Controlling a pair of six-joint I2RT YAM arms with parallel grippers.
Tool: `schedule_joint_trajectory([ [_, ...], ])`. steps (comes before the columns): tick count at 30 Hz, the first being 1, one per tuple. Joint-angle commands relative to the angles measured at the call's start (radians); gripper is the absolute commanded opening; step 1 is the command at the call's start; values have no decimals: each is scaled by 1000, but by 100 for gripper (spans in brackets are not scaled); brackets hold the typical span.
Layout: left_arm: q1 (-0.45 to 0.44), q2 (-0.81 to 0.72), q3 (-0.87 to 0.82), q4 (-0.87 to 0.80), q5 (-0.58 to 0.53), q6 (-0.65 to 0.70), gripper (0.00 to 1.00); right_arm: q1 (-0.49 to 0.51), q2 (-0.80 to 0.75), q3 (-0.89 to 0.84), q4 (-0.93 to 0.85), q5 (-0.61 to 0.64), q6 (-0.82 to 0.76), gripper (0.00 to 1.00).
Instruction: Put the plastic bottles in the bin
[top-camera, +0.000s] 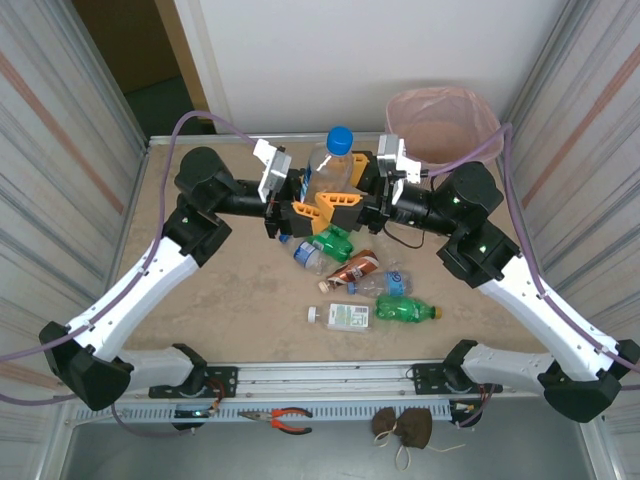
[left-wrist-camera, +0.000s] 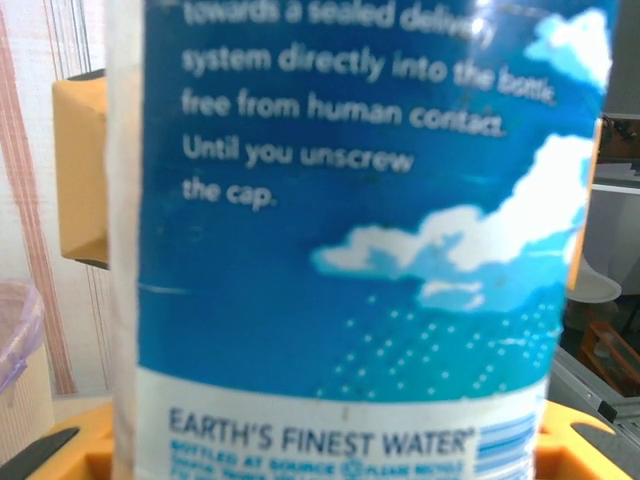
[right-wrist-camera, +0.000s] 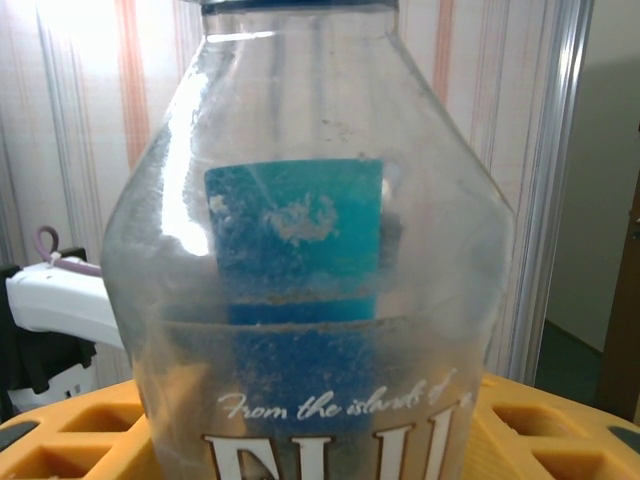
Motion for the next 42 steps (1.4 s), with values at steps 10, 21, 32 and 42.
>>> schedule_joint_trajectory([
  [10, -1, -121, -41, -154, -275, 152, 68, 6, -15, 79, -55, 100, -62, 48],
  [21, 52, -241, -158, -262, -383, 197, 75, -269, 68, 254, -381, 308, -96, 47],
  [32, 55, -255, -157, -326, -412, 241, 75, -664, 369, 510, -751, 314, -77, 43],
  [42, 59, -238, -166, -330, -424, 253, 75, -789, 728, 838, -1112, 318, -138, 45],
])
